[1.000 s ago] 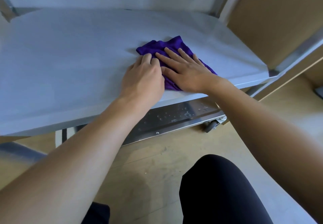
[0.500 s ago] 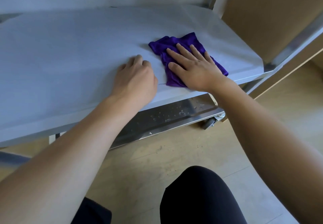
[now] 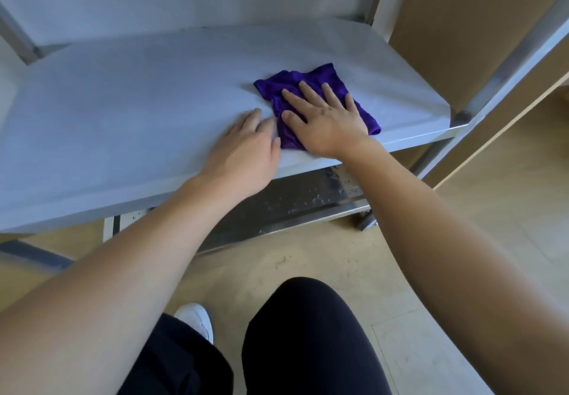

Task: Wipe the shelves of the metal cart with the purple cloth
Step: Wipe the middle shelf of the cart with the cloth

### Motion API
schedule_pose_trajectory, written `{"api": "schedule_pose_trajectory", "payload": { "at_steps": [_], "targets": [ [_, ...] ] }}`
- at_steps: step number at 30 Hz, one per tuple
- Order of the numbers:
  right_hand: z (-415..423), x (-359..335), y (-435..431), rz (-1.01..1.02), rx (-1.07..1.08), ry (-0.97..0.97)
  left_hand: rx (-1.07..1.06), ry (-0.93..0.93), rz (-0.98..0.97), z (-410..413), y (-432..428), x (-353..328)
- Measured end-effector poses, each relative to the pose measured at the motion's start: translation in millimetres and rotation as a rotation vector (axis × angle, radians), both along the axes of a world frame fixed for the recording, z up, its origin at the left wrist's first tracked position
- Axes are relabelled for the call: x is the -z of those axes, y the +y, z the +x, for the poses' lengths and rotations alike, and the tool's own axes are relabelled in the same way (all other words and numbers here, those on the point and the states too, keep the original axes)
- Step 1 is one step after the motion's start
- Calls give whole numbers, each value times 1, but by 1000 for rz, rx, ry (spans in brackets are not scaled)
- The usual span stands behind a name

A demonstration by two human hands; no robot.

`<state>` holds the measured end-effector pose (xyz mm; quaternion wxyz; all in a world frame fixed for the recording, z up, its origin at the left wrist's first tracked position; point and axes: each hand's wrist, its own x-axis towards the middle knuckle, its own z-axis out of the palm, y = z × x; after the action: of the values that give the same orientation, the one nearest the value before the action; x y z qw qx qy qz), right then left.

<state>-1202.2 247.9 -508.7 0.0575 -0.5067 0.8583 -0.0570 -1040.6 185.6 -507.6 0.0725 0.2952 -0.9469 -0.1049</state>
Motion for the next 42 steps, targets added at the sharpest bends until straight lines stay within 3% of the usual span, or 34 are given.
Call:
{"api": "schedule_pose_trajectory", "payload": {
  "at_steps": [6, 10, 18, 26, 32, 42],
  "targets": [
    [-21, -3, 8, 53, -1, -5, 19, 6, -65, 1, -9, -6],
    [-70, -6, 27, 86, 163, 2, 7, 128, -129, -7, -16, 4],
    [-114, -6, 20, 104, 337, -38, 39, 133, -202, -9, -12, 14],
    [-76, -9, -35, 97, 189, -47, 38, 120, -204, -9, -12, 10],
    [-44, -3, 10, 82, -3, 3, 36, 134, -211, -7, -14, 11],
    [-69, -7, 31, 86, 119, -1, -45, 164, -149, -2, -16, 11]
  ]
}}
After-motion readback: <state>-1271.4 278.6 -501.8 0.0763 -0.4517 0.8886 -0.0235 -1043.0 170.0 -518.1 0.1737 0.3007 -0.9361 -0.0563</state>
